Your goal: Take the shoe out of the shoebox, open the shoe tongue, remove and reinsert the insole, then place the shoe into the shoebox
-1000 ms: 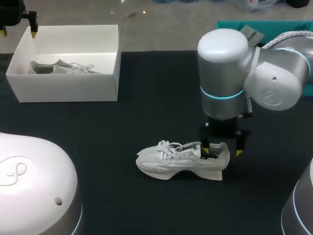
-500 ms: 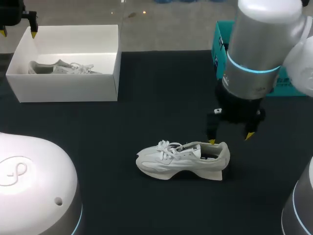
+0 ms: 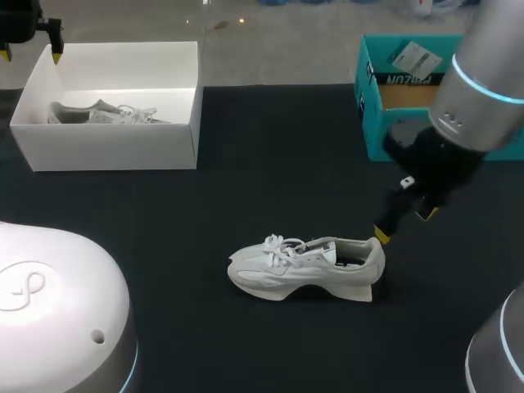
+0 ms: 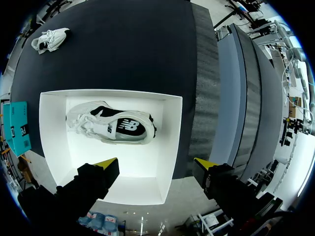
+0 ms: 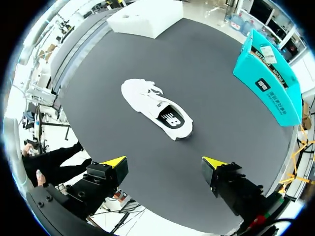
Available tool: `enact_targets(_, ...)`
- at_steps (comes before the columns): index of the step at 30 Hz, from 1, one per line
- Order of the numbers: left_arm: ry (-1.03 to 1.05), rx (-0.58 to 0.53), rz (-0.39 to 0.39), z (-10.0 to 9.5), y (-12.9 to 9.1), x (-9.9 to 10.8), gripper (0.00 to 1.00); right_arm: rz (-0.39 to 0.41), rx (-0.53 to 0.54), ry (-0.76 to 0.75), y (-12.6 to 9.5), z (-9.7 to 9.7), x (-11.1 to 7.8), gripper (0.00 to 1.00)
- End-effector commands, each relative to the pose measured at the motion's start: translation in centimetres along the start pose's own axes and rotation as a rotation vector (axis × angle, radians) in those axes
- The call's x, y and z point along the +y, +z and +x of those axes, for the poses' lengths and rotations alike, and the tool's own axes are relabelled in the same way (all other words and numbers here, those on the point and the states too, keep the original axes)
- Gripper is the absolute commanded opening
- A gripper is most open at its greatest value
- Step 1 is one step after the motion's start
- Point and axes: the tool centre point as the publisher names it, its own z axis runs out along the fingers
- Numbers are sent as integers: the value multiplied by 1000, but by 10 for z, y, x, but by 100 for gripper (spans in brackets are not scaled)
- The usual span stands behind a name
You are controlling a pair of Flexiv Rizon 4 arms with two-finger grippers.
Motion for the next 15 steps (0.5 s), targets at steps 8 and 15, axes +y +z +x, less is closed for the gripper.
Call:
enact_targets(8,-1,2,0,0,0,0,100,-300,179,-157,5,-30,10,100)
enact_targets(15,-1,2,0,0,0,0,100,-220,103,-117,10,-39,15,100)
